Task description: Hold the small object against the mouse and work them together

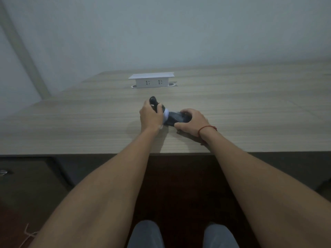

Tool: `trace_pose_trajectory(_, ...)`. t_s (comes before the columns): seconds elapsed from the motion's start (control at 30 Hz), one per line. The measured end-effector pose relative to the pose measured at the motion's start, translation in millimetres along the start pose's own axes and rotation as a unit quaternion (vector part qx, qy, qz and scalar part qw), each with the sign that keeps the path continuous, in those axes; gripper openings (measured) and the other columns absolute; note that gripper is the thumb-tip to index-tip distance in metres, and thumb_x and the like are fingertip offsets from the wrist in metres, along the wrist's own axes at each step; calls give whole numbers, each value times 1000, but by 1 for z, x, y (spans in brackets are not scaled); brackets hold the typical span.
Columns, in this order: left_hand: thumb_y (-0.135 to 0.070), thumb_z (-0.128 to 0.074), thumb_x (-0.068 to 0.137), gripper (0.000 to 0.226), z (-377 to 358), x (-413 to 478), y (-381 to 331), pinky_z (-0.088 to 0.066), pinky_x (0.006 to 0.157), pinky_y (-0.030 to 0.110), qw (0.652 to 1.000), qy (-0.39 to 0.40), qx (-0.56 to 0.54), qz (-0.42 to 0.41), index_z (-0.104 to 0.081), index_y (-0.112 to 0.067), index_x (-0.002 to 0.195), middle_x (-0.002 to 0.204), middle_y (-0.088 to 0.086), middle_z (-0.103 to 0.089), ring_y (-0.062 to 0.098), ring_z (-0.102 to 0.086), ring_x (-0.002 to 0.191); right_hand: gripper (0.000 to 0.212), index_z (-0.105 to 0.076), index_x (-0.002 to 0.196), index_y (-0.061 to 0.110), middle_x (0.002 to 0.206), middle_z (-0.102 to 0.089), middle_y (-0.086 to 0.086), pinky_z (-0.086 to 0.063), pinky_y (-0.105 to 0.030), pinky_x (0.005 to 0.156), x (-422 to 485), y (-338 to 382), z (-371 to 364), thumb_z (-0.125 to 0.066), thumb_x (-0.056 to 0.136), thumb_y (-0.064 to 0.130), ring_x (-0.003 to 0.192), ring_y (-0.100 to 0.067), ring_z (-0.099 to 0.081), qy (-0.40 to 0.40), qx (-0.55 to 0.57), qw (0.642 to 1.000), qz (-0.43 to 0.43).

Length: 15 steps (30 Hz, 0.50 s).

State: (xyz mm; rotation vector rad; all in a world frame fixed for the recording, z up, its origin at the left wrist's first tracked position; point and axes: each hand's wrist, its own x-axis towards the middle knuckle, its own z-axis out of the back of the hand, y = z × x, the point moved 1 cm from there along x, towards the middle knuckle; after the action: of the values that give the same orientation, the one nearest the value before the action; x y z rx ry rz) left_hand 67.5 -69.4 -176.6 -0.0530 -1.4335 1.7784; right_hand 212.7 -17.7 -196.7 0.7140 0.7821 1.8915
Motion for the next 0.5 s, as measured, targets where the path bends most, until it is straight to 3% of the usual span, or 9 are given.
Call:
trace_pose_trajectory(0.1,-21,-57,93,30,1,1,10,-52,86,37,999,16,45,16,-59,-1,114,112,17,-65,29,-63,99,72,-55,114,40,114,-58,6,-51,-45,93,1,-1,1,-65,45,58,107,-22,-55,5,10,1000,-1)
trace_pose_trajectory(0.2,-22,-58,92,25,4,3,3,-44,75,24,1000,-3,-2,-15,-61,-2,108,103,11,-64,17,-56,87,77,-55,119,38,115,-59,5,-50,-45,93,2,-2,0,-65,46,59,107,-22,-56,14,11,1000,0)
trace_pose_trajectory(0.33,-24,-59,92,26,2,-2,-5,-39,66,11,999,-20,-25,-40,-62,-3,107,97,4,-60,12,-54,87,83,-55,125,30,117,-61,3,-51,-45,94,3,-3,-2,-70,50,63,106,-21,-57,19,15,1000,0)
trace_pose_trajectory(0.5,-20,-60,91,25,2,3,8,-44,74,27,999,-3,38,9,-61,-1,108,107,16,-66,21,-59,88,79,-58,122,23,116,-64,0,-50,-44,94,3,-1,-5,-65,59,71,106,-22,-58,-22,3,1000,8)
